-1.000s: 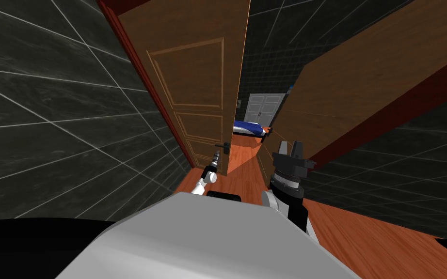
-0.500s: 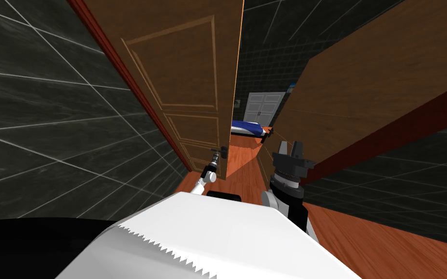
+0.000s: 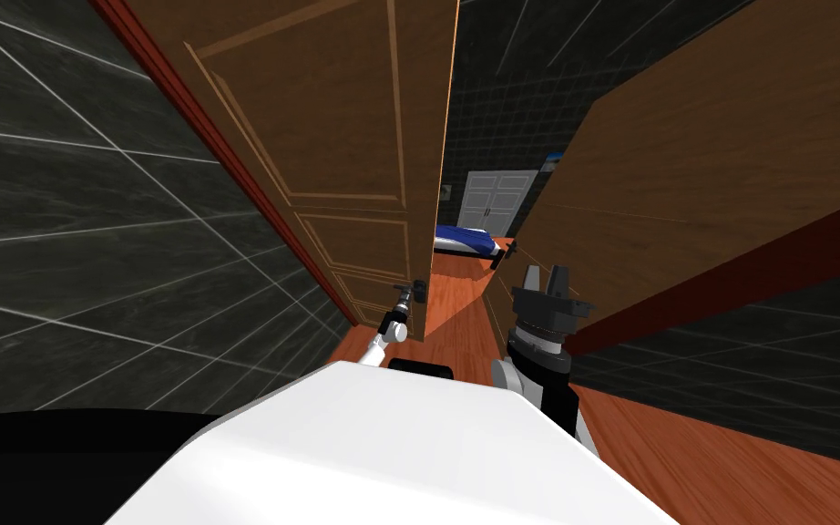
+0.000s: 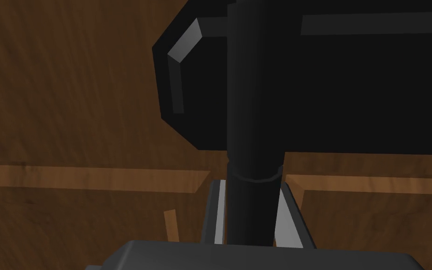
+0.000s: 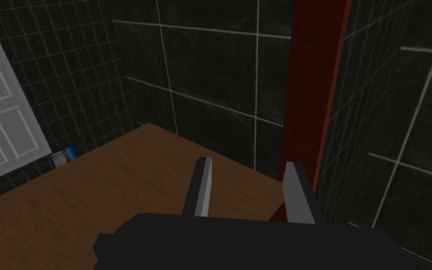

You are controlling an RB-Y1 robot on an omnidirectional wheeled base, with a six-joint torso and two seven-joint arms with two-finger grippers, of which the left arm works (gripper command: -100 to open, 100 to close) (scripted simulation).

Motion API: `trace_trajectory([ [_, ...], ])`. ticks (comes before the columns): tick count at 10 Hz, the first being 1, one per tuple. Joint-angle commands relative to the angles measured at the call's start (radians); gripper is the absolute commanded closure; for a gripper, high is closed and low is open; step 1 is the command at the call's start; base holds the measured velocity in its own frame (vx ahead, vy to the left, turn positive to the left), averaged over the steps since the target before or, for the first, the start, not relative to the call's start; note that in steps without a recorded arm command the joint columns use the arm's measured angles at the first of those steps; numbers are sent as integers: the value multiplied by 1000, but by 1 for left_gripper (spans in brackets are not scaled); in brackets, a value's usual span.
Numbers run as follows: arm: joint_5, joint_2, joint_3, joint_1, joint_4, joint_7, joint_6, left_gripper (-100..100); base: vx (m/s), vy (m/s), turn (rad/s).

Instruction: Push the door open

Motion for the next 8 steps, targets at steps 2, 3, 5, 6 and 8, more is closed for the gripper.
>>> trace_trajectory([
  [2, 0, 0, -2, 4, 2, -1, 2, 100, -5, 1, -5],
  [3, 0, 0, -2, 4, 2, -1, 2, 100, 0, 0, 0],
  [5, 2, 8, 14, -4, 4, -3, 0, 100, 60, -32, 14],
  [6, 2, 11, 23, -5, 6, -5, 0, 100, 182, -84, 62],
  [8, 4, 17, 39, -9, 10, -8, 0, 100, 169, -57, 44],
])
